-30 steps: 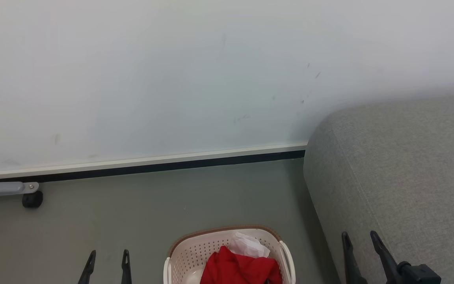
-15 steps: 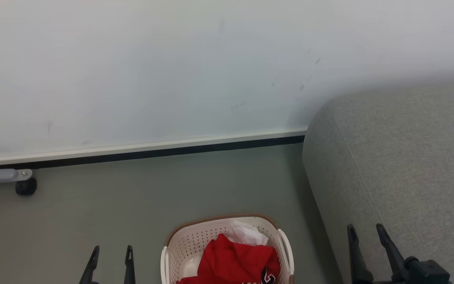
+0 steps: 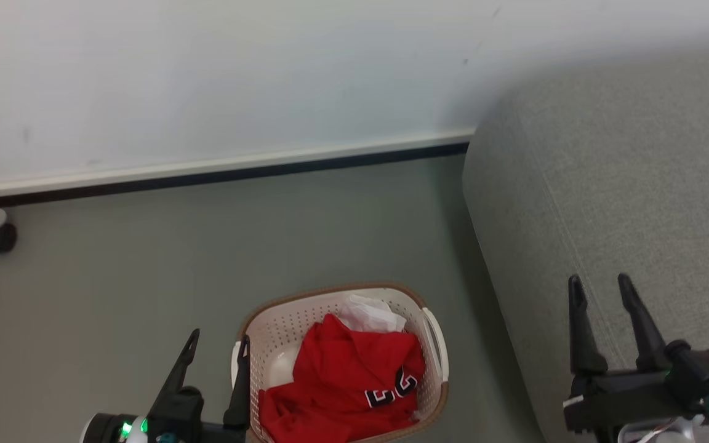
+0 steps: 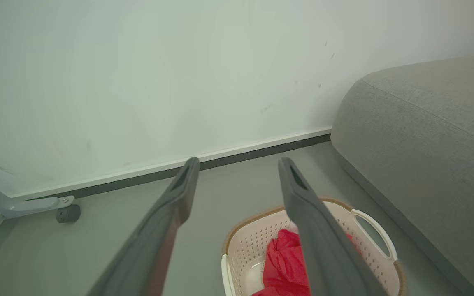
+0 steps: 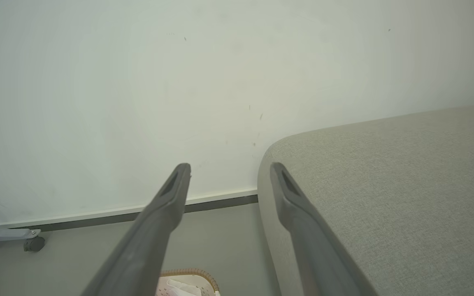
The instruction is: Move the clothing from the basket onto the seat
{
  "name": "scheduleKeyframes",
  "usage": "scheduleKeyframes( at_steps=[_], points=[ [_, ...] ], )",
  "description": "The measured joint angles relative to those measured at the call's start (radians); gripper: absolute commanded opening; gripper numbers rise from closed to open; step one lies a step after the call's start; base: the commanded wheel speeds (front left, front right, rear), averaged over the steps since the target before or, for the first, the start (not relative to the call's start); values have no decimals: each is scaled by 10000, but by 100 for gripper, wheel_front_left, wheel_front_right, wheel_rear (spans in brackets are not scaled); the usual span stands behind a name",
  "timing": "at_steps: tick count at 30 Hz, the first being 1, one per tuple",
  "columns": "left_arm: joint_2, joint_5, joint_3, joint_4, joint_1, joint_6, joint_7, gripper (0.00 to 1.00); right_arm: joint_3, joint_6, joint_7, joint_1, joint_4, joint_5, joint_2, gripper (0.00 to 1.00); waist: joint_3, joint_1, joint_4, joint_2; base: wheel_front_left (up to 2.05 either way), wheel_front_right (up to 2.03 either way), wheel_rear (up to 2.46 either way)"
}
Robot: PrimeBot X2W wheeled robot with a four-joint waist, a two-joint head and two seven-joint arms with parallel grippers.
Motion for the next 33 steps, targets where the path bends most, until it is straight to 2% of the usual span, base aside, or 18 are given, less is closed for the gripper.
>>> scheduleKeyframes(
  at_steps=[8,33],
  points=[
    [-165,211,-604,1145,-1058,-171,345,100,-270,92,-46,-988,-424,-63,-132,100,1100,1,-488,0,0,0,0],
    [-347,685,-1563,4036,-3983,-155,1356,100,-685,443,-48,-2603,-1891,-167,-107,100,4346,1,-2163,1,0,0,0]
  ],
)
